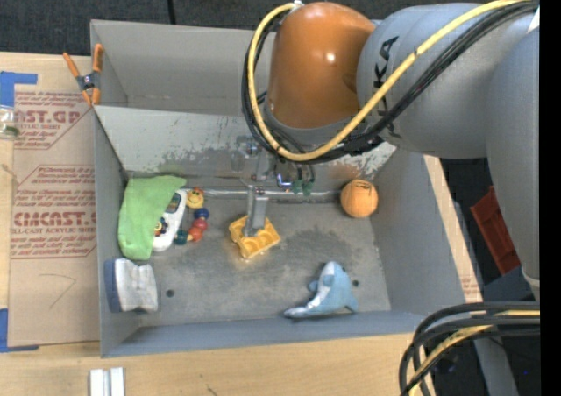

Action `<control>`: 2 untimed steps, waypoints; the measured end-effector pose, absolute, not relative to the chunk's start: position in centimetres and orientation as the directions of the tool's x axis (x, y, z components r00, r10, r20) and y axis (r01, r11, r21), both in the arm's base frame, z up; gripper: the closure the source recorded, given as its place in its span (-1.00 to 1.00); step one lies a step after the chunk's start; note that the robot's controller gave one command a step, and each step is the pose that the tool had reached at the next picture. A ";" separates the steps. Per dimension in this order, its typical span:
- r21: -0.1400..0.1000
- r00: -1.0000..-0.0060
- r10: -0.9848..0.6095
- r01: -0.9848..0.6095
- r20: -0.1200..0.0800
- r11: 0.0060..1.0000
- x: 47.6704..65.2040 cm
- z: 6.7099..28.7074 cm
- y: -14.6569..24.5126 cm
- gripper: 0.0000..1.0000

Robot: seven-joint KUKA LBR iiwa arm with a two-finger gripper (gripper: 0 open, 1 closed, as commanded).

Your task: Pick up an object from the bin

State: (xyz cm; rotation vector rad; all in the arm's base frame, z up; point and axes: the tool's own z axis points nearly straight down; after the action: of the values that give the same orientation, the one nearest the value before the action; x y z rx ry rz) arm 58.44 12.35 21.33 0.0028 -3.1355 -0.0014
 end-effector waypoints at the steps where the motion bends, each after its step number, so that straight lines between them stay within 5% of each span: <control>1: 0.002 -1.000 -0.001 -0.001 -0.002 1.000 58.6 21.8 12.3 -1.00; 2: 0.001 -0.995 -0.095 -0.095 -0.003 0.995 58.9 16.2 9.8 -1.00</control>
Offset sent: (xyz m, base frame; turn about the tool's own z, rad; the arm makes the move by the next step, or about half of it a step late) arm 0.0066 -0.0663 -0.1433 -0.2387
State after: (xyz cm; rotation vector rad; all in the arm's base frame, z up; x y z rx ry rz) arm 58.88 9.82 16.22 0.1503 -3.1414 -0.0022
